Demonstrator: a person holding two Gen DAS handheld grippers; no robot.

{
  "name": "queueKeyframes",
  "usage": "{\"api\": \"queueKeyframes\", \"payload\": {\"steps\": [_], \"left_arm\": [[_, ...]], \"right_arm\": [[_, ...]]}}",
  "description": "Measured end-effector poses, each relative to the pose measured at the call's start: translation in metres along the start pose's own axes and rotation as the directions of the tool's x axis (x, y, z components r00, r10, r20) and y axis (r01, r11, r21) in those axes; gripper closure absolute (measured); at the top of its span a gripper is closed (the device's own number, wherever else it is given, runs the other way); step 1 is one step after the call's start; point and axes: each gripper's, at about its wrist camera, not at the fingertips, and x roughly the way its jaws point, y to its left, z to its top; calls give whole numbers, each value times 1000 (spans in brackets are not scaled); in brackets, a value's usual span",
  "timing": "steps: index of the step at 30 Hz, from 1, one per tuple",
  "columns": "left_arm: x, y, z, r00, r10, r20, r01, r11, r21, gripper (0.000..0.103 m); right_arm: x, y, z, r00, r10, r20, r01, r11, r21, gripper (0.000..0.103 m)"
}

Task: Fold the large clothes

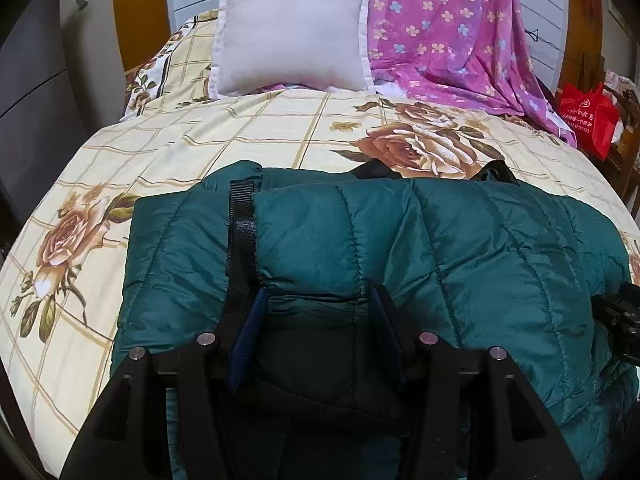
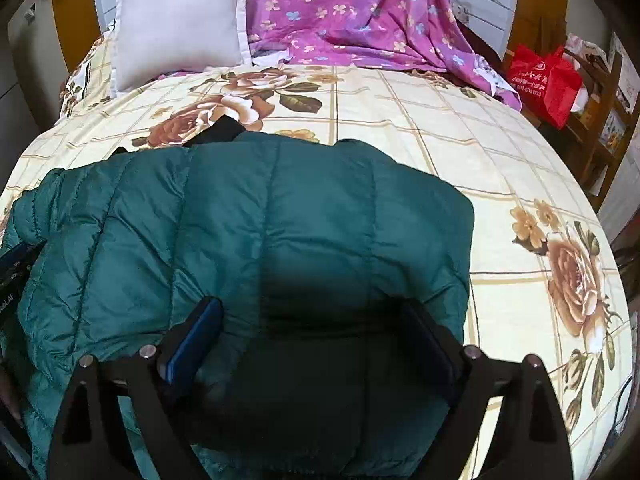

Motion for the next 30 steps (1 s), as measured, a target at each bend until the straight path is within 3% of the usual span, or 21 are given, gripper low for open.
{"api": "queueKeyframes", "payload": {"steps": [7,10,13,20,30], "left_arm": [[0,-1,0,1000,8,4,-8,1000,3,67],[-2,1,0,1000,4,9,-4,1000,-3,67],[-10,5,1,1000,5,-3,-5,1000,-15,67],[-63,29,-4,998,11,56,-10,1000,-25,67],[-115,53,-44,999,17,50,-16,1000,-16,67]], "right_arm": [[-47,-4,-21,995,13,97,-15,1000,22,11],[-24,-4,-26,1000,-20,19,20,1000,6,10],[-16,-5,-26,1000,-13,22,13,1000,4,9],[-67,-12,-40,993,71,97,-77,995,58,9],[-94,-8,-86,990,130,52,-133,989,69,9]]}}
